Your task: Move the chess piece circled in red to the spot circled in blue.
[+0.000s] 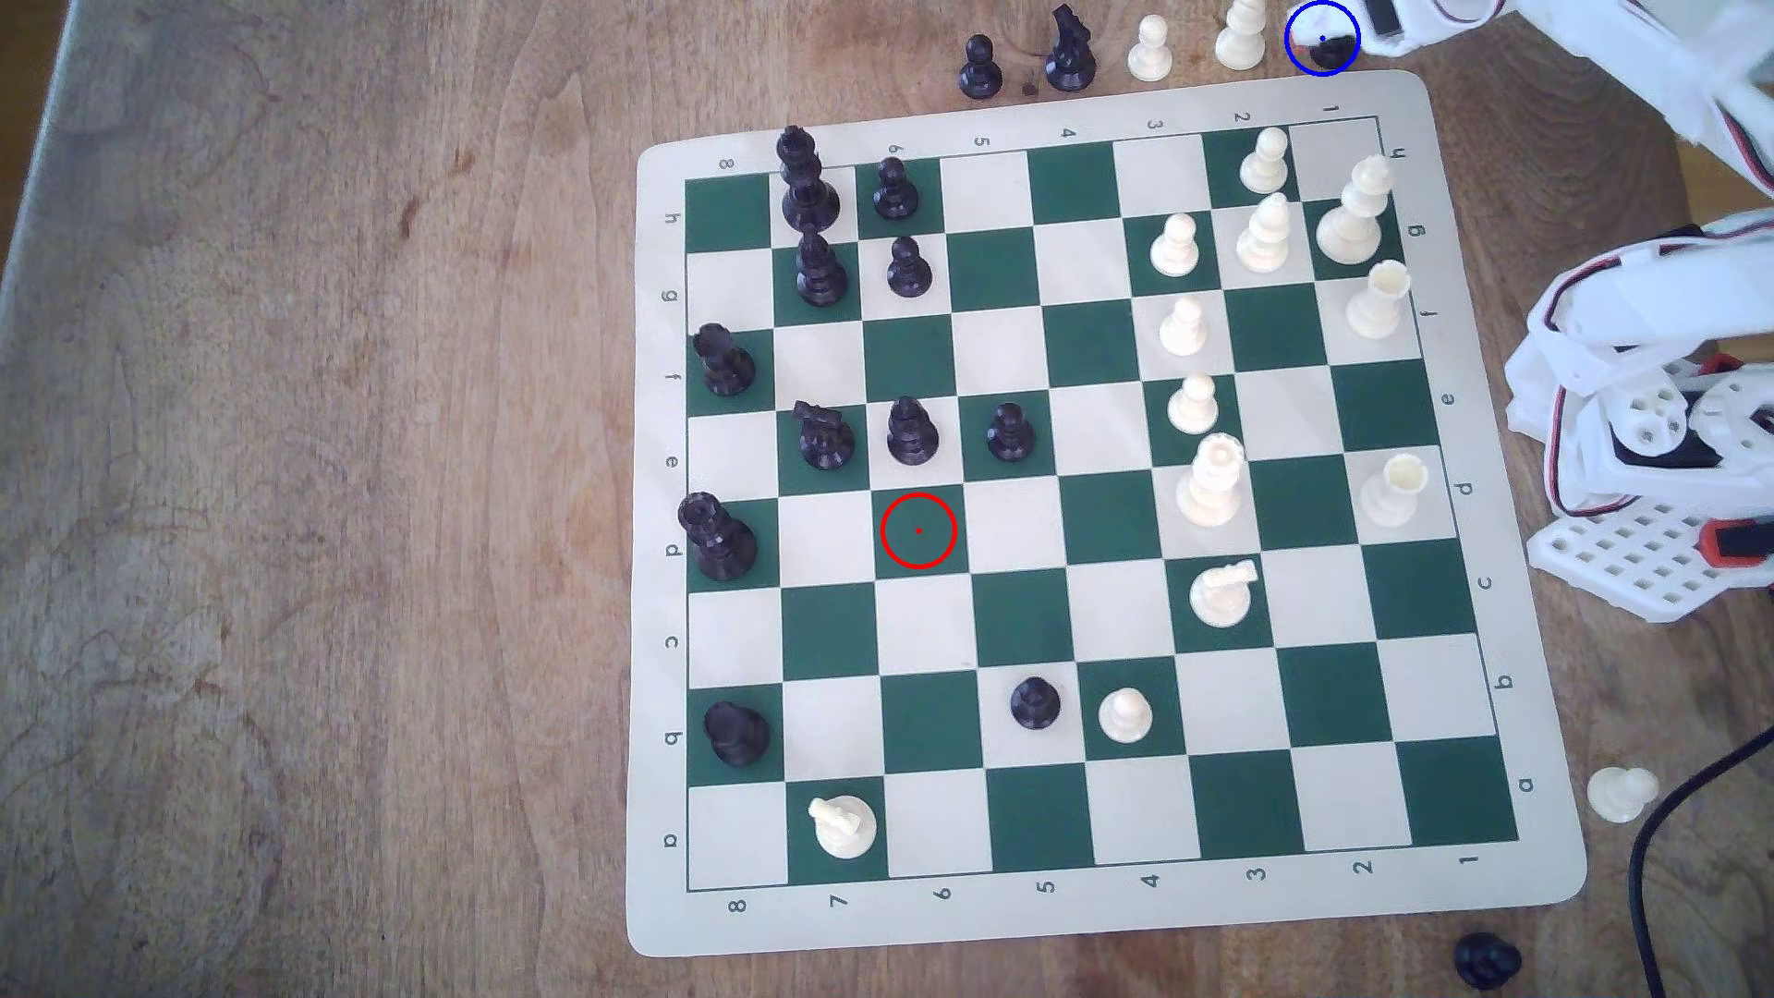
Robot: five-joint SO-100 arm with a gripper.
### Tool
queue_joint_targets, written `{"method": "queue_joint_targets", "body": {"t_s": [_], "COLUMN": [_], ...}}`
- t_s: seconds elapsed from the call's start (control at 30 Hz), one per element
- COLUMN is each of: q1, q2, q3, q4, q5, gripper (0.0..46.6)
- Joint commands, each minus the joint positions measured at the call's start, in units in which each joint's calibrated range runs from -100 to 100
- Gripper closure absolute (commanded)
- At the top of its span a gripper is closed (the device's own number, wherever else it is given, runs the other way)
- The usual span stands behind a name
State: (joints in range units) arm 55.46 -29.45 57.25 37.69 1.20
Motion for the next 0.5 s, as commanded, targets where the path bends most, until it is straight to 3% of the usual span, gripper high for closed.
{"method": "queue_joint_targets", "body": {"t_s": [0.0, 0.27, 0.47], "q1": [-1.76, -12.09, -27.26], "q2": [-14.86, -27.76, -35.23], "q3": [-0.77, -0.86, 0.05], "q4": [8.83, 20.79, 26.52], "q5": [0.29, -0.20, 1.07], "gripper": [24.6, 24.7, 24.7]}}
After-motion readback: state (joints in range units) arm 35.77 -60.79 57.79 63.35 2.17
